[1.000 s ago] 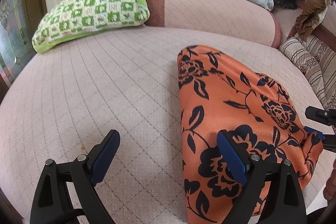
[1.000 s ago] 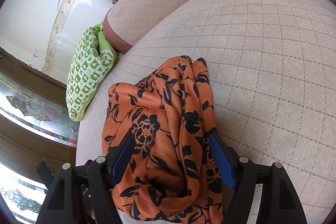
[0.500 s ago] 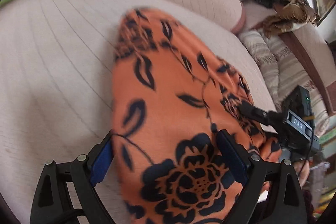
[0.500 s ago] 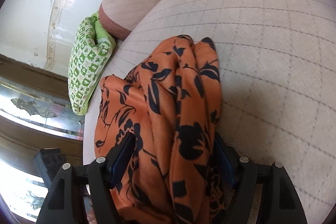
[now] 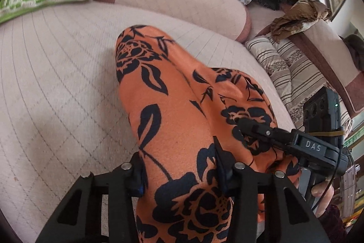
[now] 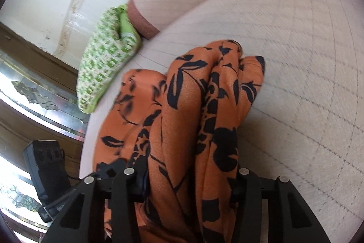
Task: Fold small clothes
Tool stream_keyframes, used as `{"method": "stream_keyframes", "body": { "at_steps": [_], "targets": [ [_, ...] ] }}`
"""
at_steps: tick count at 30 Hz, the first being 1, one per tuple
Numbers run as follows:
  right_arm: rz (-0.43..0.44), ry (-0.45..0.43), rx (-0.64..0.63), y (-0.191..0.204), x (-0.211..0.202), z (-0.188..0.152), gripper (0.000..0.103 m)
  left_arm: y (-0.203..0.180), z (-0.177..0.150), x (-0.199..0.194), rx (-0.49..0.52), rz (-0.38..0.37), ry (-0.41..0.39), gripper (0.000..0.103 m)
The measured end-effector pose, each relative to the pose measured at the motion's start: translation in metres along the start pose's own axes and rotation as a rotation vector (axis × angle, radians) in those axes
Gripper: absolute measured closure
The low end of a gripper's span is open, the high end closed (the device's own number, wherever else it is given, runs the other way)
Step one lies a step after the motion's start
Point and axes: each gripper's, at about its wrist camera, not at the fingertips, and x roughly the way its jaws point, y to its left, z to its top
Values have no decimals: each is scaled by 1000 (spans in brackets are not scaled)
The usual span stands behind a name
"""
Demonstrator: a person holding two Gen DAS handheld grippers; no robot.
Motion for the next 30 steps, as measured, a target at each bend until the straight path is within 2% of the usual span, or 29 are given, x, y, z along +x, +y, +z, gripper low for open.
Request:
{"method": "stream_keyframes", "body": {
  "at_steps": [6, 10, 13, 15, 17, 18, 19, 20, 22, 24, 26, 30],
  "targets": [
    [74, -86, -46, 40, -7, 4, 55, 12, 9, -49, 20, 49, -127, 56],
    [121, -90, -34, 58, 6, 5, 55, 35, 10, -67, -8, 84, -151, 56],
    [111, -67, -36, 71, 25, 2, 55, 52, 10, -63, -32, 130, -126, 55],
    [87, -26, -17, 72, 43, 0, 55, 65, 11, -53, -74, 152, -80, 53],
    [60, 42, 20, 66, 63, -5, 55, 82, 8, -39, -144, 192, 3, 50],
    [58, 89, 39, 61, 73, -7, 50, 89, 7, -36, -172, 215, 28, 43],
    [16, 116, 63, 55, 81, -9, 43, 97, 5, -35, -200, 227, 41, 41],
    [-14, 126, 84, 50, 85, -10, 39, 100, 5, -36, -213, 221, 41, 39],
    [-4, 131, 109, 47, 84, -9, 35, 101, 6, -46, -222, 237, 16, 35],
    [-19, 111, 82, 51, 75, -9, 34, 95, 4, -59, -199, 308, -31, 27],
    [-48, 58, 35, 58, 59, -9, 34, 84, -1, -77, -182, 385, -85, 26],
    [-134, -90, -86, 79, 11, -24, 34, 59, -10, -116, -151, 488, -184, 22]
  ]
}}
